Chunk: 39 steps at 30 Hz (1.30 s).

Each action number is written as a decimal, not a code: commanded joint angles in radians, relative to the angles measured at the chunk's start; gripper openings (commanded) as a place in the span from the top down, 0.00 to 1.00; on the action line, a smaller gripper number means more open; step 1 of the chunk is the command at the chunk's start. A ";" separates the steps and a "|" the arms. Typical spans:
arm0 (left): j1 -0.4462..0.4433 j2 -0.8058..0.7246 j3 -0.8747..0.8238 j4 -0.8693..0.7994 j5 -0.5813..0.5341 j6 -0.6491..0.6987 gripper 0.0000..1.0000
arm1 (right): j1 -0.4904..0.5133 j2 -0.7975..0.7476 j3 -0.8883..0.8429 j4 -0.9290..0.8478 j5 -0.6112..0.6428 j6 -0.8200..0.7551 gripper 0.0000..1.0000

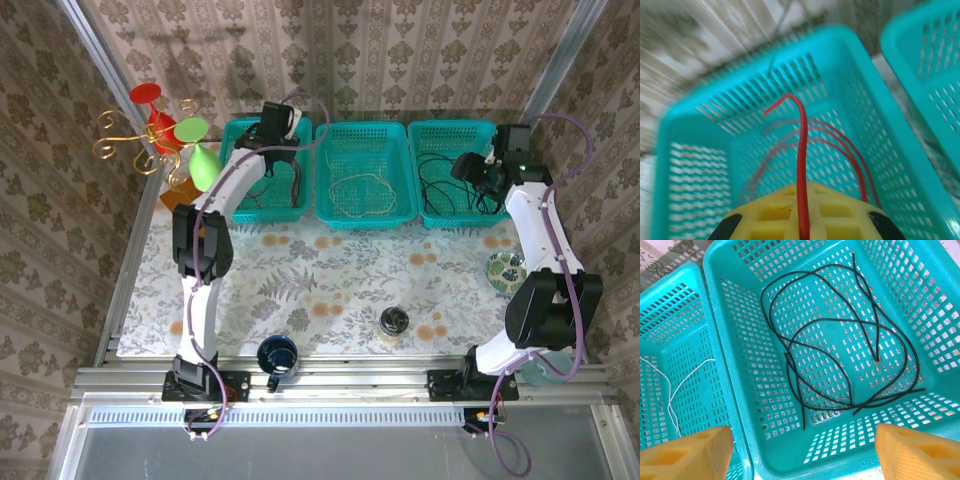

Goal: Untangle the cables

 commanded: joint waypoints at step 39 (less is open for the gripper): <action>0.047 -0.507 -0.419 0.221 0.228 -0.264 0.00 | 0.000 -0.232 -0.249 0.199 -0.035 -0.029 0.00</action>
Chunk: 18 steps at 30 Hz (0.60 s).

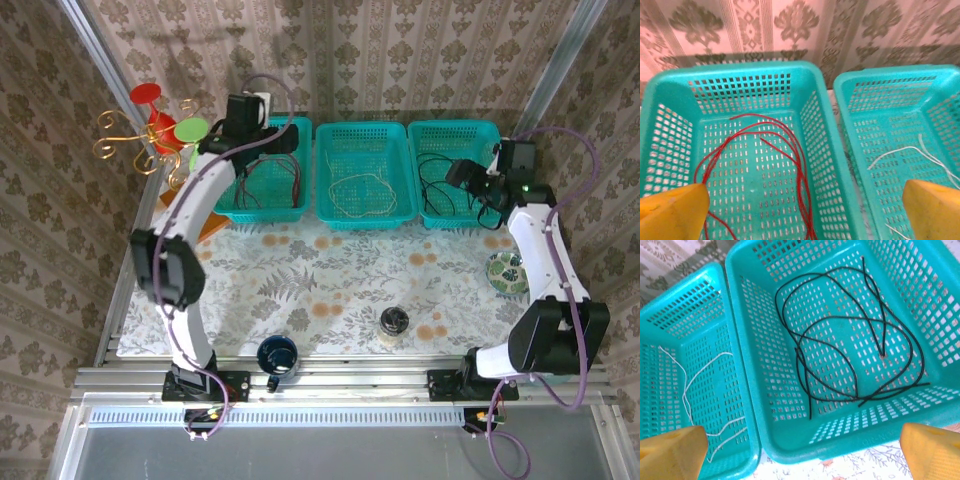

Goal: Untangle the cables

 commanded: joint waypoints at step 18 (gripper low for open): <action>0.185 -0.755 -1.177 0.664 -0.005 0.157 0.00 | 0.147 -0.176 -0.805 1.032 0.319 -0.283 0.00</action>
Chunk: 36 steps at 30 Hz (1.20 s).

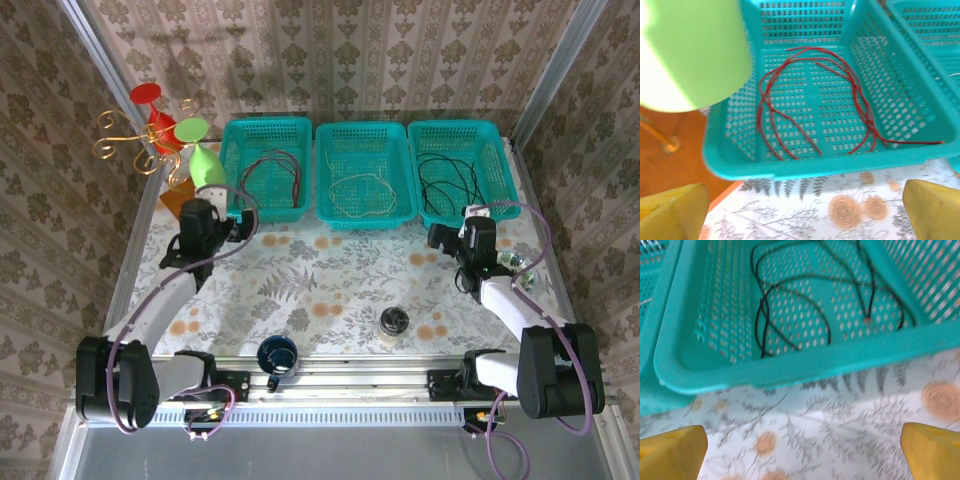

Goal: Untangle the cables

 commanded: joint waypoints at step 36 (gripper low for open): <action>0.114 0.435 -0.380 1.028 -0.165 0.208 0.00 | 0.033 0.336 -0.087 0.622 0.069 -0.133 0.00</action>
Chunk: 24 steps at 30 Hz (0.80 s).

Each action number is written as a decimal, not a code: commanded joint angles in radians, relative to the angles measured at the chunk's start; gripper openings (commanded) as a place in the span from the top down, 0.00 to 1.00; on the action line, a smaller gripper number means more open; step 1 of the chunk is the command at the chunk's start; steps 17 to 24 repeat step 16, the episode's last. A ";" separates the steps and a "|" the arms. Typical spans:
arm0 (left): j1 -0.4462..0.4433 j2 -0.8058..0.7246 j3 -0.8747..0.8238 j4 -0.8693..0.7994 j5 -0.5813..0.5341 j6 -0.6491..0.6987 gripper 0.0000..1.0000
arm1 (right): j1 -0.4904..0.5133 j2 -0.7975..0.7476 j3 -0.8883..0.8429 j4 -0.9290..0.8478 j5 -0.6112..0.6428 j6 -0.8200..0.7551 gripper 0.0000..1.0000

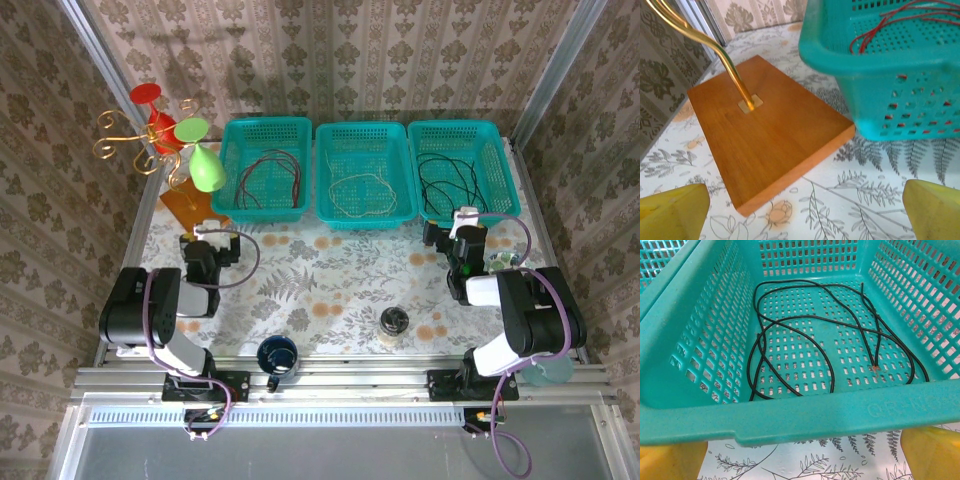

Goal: Untangle the cables

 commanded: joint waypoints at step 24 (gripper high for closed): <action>0.037 -0.015 0.095 -0.115 0.000 -0.026 0.00 | 0.007 0.007 0.025 0.000 0.008 -0.015 0.00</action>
